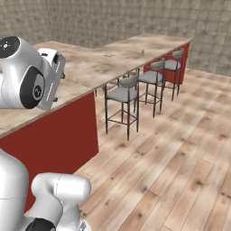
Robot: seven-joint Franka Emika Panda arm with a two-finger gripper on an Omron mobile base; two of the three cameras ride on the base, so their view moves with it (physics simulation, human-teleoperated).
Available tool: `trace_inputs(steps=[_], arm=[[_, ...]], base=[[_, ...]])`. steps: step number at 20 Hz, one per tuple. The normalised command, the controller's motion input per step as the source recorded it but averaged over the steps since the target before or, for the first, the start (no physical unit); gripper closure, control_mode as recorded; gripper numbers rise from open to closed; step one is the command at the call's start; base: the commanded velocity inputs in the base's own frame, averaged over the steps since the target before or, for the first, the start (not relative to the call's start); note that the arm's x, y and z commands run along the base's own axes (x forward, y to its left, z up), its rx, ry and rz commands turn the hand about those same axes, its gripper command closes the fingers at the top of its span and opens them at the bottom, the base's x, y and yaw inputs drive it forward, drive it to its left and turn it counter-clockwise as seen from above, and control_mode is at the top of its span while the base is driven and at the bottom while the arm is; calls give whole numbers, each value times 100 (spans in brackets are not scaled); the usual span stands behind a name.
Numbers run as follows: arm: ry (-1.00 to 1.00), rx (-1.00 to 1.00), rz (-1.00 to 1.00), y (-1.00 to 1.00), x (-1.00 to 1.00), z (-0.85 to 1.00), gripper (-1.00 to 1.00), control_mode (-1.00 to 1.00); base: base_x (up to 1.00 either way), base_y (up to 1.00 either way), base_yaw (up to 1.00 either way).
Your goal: Pick the candle and jar from the dining table and place them in the open cabinet. Close the cabinet after placing the objects.
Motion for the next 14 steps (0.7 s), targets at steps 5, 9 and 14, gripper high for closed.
trace_inputs(steps=[5, 9, 14], arm=[[0, 0, 0, 0, 0, 0, -100, 100], [0, 0, 0, 0, 0, 0, -100, 100], [0, 0, 0, 0, 0, 0, -100, 100]], base=[[88, -87, 46], [85, -87, 46], [83, -92, 45]])
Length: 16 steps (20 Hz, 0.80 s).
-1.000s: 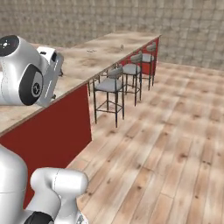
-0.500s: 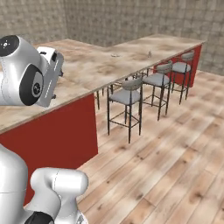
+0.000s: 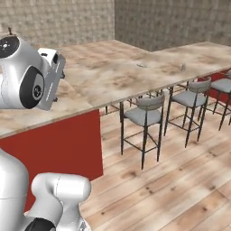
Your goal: Pick the candle and jar from the dining table and place them in the open cabinet. Close the cabinet after placing the objects.
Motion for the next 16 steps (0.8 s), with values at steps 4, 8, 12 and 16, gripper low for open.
trace_inputs(steps=[4, 8, 12, 16], arm=[[0, 0, 0, 0, 0, 0, -100, 100], [0, 0, 0, 0, 0, 0, -100, 100], [0, 0, 0, 0, 0, 0, -100, 100], [0, 0, 0, 0, 0, 0, -100, 100]], base=[[81, -98, 43], [77, -100, 42], [73, -100, 42], [69, -100, 42]])
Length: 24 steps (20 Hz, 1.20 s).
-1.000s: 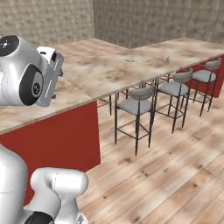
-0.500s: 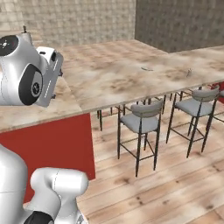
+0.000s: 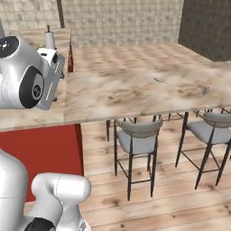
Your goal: Pick the candle and jar from the dining table and place them in the open cabinet. Close the cabinet after placing the objects.
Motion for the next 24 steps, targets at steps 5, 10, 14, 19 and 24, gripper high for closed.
trace_inputs(steps=[5, 10, 14, 19, 24], arm=[[0, 0, 0, 0, 0, 0, -100, 100], [0, 0, 0, 0, 0, 0, -100, 100], [0, 0, 0, 0, 0, 0, -100, 100], [0, 0, 0, 0, 0, 0, -100, 100], [0, 0, 0, 0, 0, 0, -100, 100]], base=[[68, -100, 41], [61, -100, 41], [54, -100, 40], [47, -100, 39], [13, -96, 29]])
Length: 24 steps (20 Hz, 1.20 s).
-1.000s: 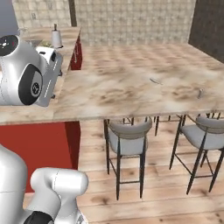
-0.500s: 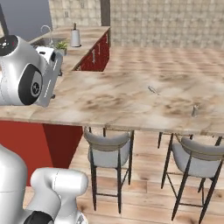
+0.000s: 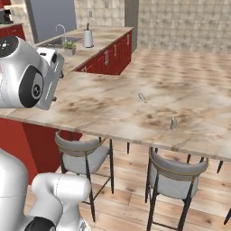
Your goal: Pick the candle and jar from the dining table and place them in the open cabinet. Close the cabinet after placing the objects.
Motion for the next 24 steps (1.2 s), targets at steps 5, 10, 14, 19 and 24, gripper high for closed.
trace_inputs(steps=[5, 10, 14, 19, 24], arm=[[0, 0, 0, 0, 0, 0, -100, 100], [0, 0, 0, 0, 0, 0, -100, 100], [0, 0, 0, 0, 0, 0, -100, 100], [0, 0, 0, 0, 0, 0, -100, 100], [0, 0, 0, 0, 0, 0, -100, 100]], base=[[0, -72, 6], [0, -65, 0], [0, -68, 0], [1, -63, 0], [19, -47, -3]])
